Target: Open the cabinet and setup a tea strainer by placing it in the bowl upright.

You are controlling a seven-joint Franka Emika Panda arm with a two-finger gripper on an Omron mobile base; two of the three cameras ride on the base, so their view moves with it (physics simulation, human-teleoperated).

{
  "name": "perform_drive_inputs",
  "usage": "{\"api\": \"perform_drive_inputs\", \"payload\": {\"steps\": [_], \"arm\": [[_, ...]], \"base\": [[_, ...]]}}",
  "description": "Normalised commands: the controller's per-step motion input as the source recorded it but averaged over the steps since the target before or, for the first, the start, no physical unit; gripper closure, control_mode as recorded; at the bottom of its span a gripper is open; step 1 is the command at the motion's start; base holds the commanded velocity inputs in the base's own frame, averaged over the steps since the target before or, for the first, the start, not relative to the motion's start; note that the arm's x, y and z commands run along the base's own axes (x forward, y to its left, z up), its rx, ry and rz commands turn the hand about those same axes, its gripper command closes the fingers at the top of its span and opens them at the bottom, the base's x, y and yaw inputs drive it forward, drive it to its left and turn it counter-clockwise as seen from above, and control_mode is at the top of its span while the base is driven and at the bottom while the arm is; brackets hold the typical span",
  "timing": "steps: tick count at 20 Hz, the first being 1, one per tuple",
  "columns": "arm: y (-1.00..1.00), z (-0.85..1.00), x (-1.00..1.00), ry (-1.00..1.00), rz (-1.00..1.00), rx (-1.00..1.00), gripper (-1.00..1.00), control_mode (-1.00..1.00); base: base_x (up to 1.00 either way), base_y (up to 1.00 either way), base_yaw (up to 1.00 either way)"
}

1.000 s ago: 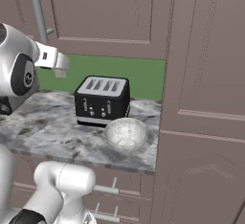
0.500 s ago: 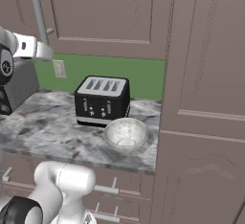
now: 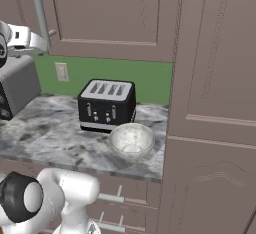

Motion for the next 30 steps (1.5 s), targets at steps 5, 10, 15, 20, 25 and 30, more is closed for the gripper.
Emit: {"api": "perform_drive_inputs", "payload": {"steps": [5, 10, 15, 20, 25, 30], "arm": [[0.05, 0.19, 0.61, 0.00, 0.00, 0.00, -1.00, -1.00], [0.15, 0.17, 0.59, 0.00, 0.00, 0.00, -1.00, -1.00], [0.18, 0.02, 0.35, 0.00, 0.00, 0.00, -1.00, -1.00], [0.10, 0.00, 0.18, -0.08, 0.00, 0.00, -1.00, -1.00], [0.00, 0.00, 0.40, -0.08, 0.00, 0.00, -1.00, -1.00], [-0.07, 0.00, 0.35, -0.05, 0.00, 0.00, -1.00, -1.00]], "base": [[0.00, 0.00, 0.00], [0.00, 0.00, 0.00], [0.00, 0.00, 0.00], [0.00, 0.00, 0.00], [0.00, 0.00, 0.00], [0.00, 0.00, 0.00]]}}
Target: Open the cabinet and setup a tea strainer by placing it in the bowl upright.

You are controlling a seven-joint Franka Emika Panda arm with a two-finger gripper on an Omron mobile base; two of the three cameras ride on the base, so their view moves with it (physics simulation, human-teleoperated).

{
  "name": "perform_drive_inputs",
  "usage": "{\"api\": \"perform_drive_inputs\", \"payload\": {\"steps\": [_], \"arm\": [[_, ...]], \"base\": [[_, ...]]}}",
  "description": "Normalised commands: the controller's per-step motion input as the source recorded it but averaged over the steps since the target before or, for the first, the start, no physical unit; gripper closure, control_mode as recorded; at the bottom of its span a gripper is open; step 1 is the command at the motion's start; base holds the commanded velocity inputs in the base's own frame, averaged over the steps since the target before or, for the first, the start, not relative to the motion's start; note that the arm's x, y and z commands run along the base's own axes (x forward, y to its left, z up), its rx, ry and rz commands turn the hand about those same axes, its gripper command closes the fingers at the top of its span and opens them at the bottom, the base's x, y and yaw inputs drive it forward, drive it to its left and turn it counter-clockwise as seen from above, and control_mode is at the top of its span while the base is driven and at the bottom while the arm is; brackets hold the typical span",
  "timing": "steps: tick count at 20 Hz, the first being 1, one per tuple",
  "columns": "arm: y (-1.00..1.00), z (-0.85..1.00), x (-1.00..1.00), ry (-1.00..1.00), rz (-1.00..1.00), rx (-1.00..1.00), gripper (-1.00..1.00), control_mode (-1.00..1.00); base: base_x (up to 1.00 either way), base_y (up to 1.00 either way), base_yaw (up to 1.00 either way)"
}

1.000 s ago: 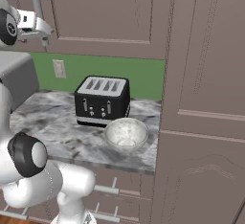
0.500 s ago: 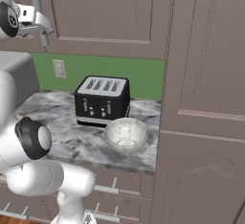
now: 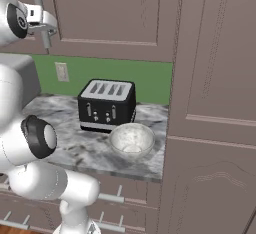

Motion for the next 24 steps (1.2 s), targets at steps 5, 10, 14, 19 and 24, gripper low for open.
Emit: {"api": "perform_drive_inputs", "payload": {"steps": [5, 10, 14, 19, 24], "arm": [[-0.12, 0.00, 0.31, -0.02, 0.00, 0.00, -1.00, -1.00], [-0.06, 0.00, 0.31, -0.02, 0.00, 0.00, -1.00, -1.00], [-0.05, -0.06, 0.26, -0.11, 0.00, 0.00, -1.00, -1.00], [0.00, 0.00, 0.12, -0.13, 0.01, 0.00, -1.00, -1.00], [0.00, 0.00, 0.05, -0.01, 0.01, 0.00, -1.00, -1.00]], "base": [[0.00, 0.00, 0.00], [0.00, 0.00, 0.00], [0.00, 0.00, 0.00], [0.00, 0.00, 0.00], [0.00, 0.00, 0.00]]}}
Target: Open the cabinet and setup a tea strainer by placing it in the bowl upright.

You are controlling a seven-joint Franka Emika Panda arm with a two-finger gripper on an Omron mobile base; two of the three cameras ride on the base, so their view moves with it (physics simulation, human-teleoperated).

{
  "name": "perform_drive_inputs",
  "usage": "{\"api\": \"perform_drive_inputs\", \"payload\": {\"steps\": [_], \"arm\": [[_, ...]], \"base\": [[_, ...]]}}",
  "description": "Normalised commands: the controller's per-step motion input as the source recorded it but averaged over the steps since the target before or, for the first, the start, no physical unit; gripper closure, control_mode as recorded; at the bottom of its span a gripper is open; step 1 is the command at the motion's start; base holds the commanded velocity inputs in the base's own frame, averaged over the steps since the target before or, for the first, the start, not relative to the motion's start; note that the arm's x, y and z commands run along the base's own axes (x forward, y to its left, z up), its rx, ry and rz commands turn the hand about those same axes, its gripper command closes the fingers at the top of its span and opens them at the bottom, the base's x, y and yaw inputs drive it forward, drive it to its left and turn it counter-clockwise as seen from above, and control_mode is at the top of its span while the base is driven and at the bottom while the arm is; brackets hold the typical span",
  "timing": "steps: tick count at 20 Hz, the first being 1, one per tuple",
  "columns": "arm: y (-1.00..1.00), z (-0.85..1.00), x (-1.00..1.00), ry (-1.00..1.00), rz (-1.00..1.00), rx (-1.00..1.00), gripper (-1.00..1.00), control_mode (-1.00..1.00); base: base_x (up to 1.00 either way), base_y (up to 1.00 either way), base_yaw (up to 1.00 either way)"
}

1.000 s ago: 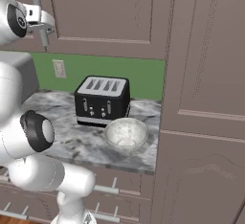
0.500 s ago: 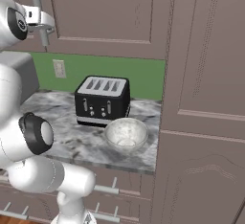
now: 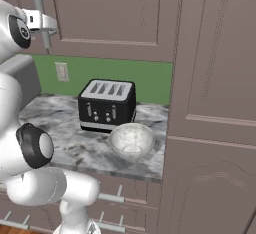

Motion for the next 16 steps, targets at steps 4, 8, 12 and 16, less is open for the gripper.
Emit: {"api": "perform_drive_inputs", "payload": {"steps": [4, 8, 12, 16], "arm": [[0.00, 0.00, 0.08, 0.00, 0.01, 0.00, 1.00, -1.00], [0.00, 0.00, 0.01, 0.00, 0.00, 0.00, 1.00, -1.00], [0.00, 0.00, 0.00, 0.00, 0.00, 0.00, 1.00, -1.00], [0.00, 0.00, 0.00, 0.00, 0.00, 0.00, 1.00, -1.00]], "base": [[0.00, 0.00, 0.00], [0.00, 0.00, 0.00], [0.00, 0.00, 0.00], [0.00, 0.00, 0.00]]}}
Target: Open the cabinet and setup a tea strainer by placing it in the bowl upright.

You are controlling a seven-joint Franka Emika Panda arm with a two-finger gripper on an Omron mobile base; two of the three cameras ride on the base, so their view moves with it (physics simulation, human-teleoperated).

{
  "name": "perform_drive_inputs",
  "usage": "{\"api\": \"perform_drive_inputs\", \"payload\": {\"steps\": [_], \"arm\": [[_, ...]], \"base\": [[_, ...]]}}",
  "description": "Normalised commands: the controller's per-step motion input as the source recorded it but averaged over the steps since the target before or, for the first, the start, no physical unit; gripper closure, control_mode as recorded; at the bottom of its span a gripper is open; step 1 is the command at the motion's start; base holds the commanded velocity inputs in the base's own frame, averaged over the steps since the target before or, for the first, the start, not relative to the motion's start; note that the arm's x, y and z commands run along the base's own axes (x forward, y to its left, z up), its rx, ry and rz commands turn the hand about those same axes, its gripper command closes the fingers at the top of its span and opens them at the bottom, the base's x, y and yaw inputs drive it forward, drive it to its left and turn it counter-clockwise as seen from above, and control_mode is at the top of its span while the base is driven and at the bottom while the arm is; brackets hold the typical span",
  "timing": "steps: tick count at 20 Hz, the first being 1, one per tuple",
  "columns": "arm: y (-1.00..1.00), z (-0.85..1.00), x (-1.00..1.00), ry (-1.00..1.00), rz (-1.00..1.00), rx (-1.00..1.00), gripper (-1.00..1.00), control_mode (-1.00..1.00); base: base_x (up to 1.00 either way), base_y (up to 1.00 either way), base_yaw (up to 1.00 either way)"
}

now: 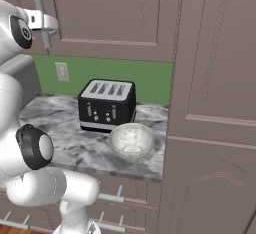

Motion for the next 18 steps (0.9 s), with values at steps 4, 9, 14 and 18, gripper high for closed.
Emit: {"api": "perform_drive_inputs", "payload": {"steps": [4, 9, 14, 18], "arm": [[0.00, 0.00, 0.00, 0.00, 0.00, 0.00, 1.00, -1.00], [-0.14, 0.00, -0.13, 0.00, 0.00, 0.01, 1.00, -1.00], [-0.46, 0.13, -0.80, -0.02, 0.00, 0.11, 1.00, -1.00], [-0.46, 0.28, -0.90, 0.00, 0.00, 0.17, 1.00, -1.00]], "base": [[0.00, 0.00, 0.00], [0.00, 0.00, 0.00], [0.00, 0.00, 0.00], [0.00, 0.00, 0.00]]}}
